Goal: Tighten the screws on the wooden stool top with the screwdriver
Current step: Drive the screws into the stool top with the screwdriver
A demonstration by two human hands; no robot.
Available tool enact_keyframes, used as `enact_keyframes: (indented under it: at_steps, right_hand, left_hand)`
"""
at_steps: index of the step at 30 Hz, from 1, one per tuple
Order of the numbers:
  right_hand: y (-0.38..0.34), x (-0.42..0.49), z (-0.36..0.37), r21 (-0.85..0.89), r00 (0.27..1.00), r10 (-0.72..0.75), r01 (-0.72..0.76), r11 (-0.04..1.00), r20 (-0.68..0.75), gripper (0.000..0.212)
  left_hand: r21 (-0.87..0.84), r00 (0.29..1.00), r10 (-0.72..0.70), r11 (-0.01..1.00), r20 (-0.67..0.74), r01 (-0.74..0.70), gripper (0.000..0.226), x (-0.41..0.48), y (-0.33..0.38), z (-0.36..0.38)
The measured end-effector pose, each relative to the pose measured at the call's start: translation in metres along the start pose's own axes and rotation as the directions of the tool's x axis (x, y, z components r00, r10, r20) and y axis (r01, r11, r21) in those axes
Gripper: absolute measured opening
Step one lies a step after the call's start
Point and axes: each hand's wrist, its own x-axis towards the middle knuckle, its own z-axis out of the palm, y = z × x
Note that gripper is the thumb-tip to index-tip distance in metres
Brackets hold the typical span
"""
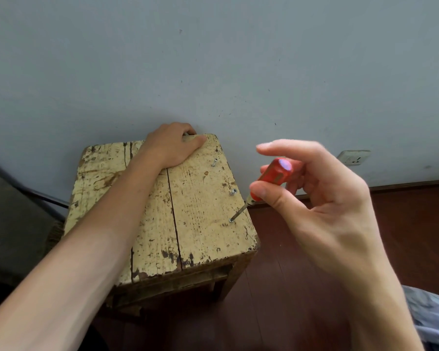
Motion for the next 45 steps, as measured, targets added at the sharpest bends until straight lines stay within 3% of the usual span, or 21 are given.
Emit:
enact_keyframes:
  at_steps: [2,6,12,20,27,39,42,45]
  right_hand:
    - [0.0,0.0,-0.006,-0.013,0.998,-0.012,0.013,1.0,0.059,0.041]
    - [-0.002,-0.002,-0.016,0.147,0.983,0.042,-0.068,0.987,0.177,0.046]
    - [-0.004,-0.002,-0.014,0.2,0.992,0.065,-0.086,0.976,0.109,0.039]
    - [-0.002,0.0,0.001,0.086,1.0,-0.004,0.004,0.996,0.004,0.031]
    - [-0.006,-0.004,-0.019,0.163,0.977,0.058,-0.092,0.982,0.206,0.051]
    - [-0.001,0.0,0.004,0.102,0.999,0.014,-0.019,0.995,0.045,0.037]
    - [0.001,0.001,0.0,0.018,0.997,-0.035,0.034,0.999,0.065,0.036]
    - [0.002,-0.001,-0.01,0.082,0.988,0.001,-0.014,0.996,0.157,0.044]
  left_hand:
    - [0.001,1.0,0.001,1.0,-0.004,-0.001,0.053,0.0,0.0,0.0]
    - [0.004,1.0,0.004,1.0,-0.008,-0.004,0.052,0.0,0.0,0.0]
    - [0.007,1.0,0.007,1.0,-0.003,-0.007,0.053,0.0,0.0,0.0]
    - [0.004,1.0,0.002,1.0,-0.006,-0.002,0.051,0.001,-0.001,0.0]
    - [0.002,1.0,0.007,1.0,-0.014,-0.007,0.052,0.0,0.0,0.0]
    - [0.006,1.0,0.001,1.0,-0.019,-0.001,0.052,0.0,0.0,0.0]
    - [0.014,1.0,0.001,1.0,-0.013,-0.001,0.053,0.0,0.0,0.001]
    - [0.008,1.0,0.006,1.0,-0.013,-0.006,0.053,0.0,0.001,0.0]
